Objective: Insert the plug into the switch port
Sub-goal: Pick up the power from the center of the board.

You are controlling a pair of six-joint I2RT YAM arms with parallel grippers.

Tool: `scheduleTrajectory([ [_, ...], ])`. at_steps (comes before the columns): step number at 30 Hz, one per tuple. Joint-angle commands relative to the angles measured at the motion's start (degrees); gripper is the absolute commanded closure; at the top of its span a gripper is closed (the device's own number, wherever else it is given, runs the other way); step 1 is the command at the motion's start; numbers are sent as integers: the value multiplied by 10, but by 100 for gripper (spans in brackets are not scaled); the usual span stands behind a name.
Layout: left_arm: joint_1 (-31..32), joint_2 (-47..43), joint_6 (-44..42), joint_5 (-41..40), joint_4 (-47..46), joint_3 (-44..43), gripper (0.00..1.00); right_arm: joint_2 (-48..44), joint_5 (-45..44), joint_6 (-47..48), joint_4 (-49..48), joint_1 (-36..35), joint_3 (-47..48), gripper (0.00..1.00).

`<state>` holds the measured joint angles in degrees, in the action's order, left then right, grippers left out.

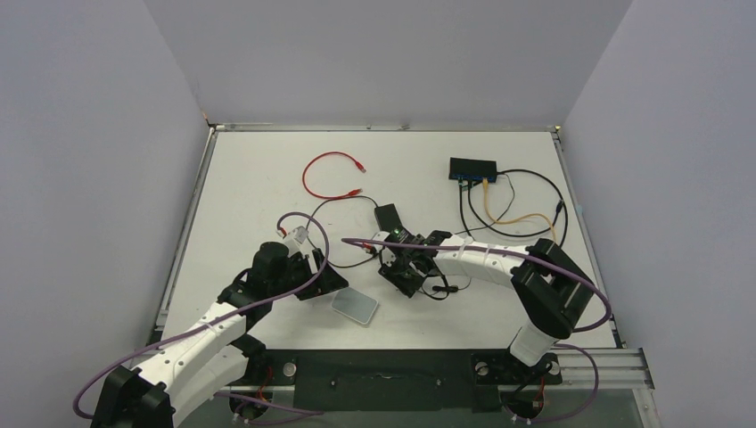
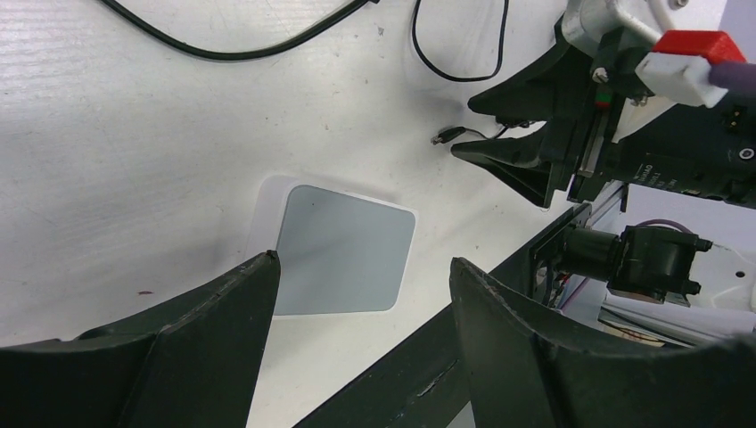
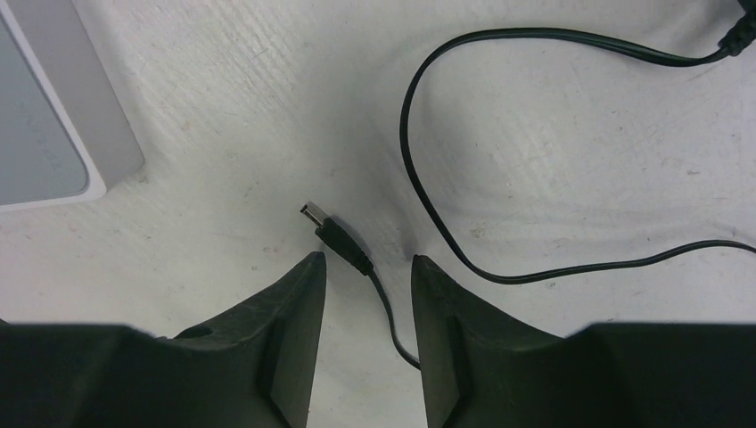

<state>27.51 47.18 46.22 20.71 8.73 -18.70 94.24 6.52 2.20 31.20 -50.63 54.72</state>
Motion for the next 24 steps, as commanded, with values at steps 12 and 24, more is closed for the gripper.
scheduleTrajectory([
  [12, -16, 4, -15, 26, -29, -2, 32, 39, 38, -22, 17, 7, 20, 87],
  [24, -17, -21, -7, 41, -13, -6, 32, -6, 7, -49, -9, -44, 0, 100],
])
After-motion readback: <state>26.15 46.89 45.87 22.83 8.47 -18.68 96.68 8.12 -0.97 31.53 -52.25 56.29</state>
